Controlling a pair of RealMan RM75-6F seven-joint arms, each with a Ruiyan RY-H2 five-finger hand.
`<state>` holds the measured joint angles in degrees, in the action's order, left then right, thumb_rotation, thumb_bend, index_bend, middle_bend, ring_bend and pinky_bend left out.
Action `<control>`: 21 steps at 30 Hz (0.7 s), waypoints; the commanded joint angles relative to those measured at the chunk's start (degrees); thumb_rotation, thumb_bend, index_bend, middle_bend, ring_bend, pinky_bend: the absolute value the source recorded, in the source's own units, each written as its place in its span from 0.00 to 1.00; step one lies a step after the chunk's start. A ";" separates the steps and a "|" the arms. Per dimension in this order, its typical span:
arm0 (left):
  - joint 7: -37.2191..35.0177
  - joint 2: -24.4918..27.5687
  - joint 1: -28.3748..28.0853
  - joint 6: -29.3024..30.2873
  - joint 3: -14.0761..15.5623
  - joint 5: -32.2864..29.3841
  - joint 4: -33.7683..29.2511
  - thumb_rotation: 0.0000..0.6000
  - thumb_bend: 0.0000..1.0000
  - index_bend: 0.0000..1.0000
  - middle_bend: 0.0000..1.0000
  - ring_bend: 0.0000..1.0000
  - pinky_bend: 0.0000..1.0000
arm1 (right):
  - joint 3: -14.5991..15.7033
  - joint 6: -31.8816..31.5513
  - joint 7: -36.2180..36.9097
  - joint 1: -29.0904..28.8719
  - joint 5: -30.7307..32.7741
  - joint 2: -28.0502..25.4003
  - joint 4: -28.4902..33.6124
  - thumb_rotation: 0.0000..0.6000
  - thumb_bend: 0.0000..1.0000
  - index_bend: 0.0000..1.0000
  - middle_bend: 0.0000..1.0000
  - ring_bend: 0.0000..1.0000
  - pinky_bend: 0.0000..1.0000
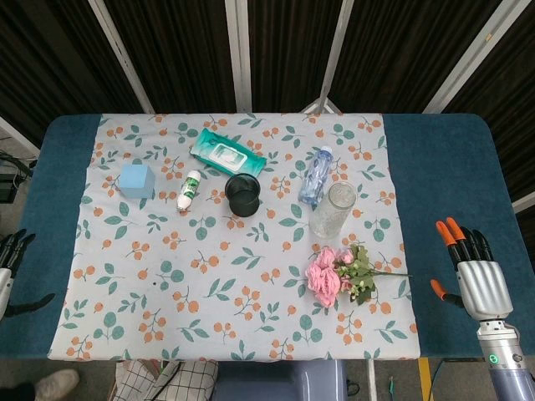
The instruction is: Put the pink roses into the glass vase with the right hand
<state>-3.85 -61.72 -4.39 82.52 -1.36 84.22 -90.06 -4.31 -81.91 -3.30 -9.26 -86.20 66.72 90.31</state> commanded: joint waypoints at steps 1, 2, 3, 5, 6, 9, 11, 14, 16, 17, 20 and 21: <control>-0.09 0.02 0.02 0.06 0.00 0.05 -0.02 1.00 0.00 0.00 0.00 0.00 0.00 | 0.02 -0.29 0.00 0.09 -0.25 -0.08 0.14 1.00 0.29 0.00 0.00 0.00 0.00; -0.12 0.01 0.02 0.07 -0.01 0.05 -0.01 1.00 0.00 0.00 0.00 0.00 0.00 | 0.07 -0.38 0.02 0.13 -0.37 -0.11 0.24 1.00 0.29 0.00 0.00 0.00 0.00; -0.09 0.00 0.02 0.03 0.01 0.03 0.02 1.00 0.00 0.00 0.00 0.00 0.00 | 0.10 -0.47 0.09 0.14 -0.54 -0.16 0.39 1.00 0.29 0.00 0.00 0.00 0.00; -0.18 -0.01 0.00 0.06 -0.07 -0.03 0.01 1.00 0.00 0.00 0.00 0.00 0.00 | 0.27 -0.66 0.30 0.12 -1.14 -0.26 0.72 1.00 0.29 0.00 0.00 0.00 0.00; -0.23 0.01 0.02 0.16 -0.11 0.00 -0.01 1.00 0.00 0.00 0.00 0.00 0.00 | 0.41 -0.75 0.37 0.10 -1.57 -0.34 0.86 1.00 0.29 0.00 0.00 0.00 0.00; -0.12 0.03 0.23 0.67 -0.08 0.22 0.05 1.00 0.00 0.00 0.00 0.00 0.00 | 0.70 -1.17 0.79 0.15 -2.55 -0.57 1.60 1.00 0.29 0.00 0.00 0.00 0.00; 0.01 -0.04 0.27 0.90 -0.10 0.37 0.16 1.00 0.00 0.00 0.00 0.00 0.00 | 0.65 -1.35 0.98 0.10 -2.82 -0.68 2.32 1.00 0.29 0.00 0.00 0.00 0.00; -0.14 -0.18 0.28 0.77 -0.14 0.13 0.27 1.00 0.00 0.00 0.00 0.00 0.00 | 0.62 -1.37 0.82 0.02 -3.06 -1.08 4.08 1.00 0.29 0.00 0.00 0.00 0.00; -0.39 -0.16 0.25 0.58 -0.17 -0.06 0.24 1.00 0.00 0.00 0.00 0.00 0.00 | 0.72 -1.14 0.33 -0.06 -3.16 -1.40 5.53 1.00 0.29 0.00 0.00 0.00 0.00; -0.43 -0.13 0.24 0.55 -0.17 -0.06 0.26 1.00 0.00 0.00 0.00 0.00 0.00 | 0.80 -0.95 0.02 -0.13 -3.23 -1.54 6.13 1.00 0.29 0.00 0.00 0.00 0.00; -0.67 -0.02 0.25 0.43 -0.05 0.05 0.20 1.00 0.00 0.00 0.00 0.00 0.00 | 1.34 0.42 -0.87 -0.57 -3.46 -1.98 8.20 1.00 0.29 0.00 0.00 0.00 0.00; -0.73 0.05 0.26 0.35 -0.02 0.01 0.13 1.00 0.00 0.00 0.00 0.00 0.00 | 1.76 1.52 -1.09 -0.88 -3.49 -2.25 9.03 1.00 0.29 0.00 0.00 0.00 0.00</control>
<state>-4.56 -61.69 -4.14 82.89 -1.40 84.24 -89.91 -3.13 -81.72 -3.81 -9.69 -89.52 64.94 98.13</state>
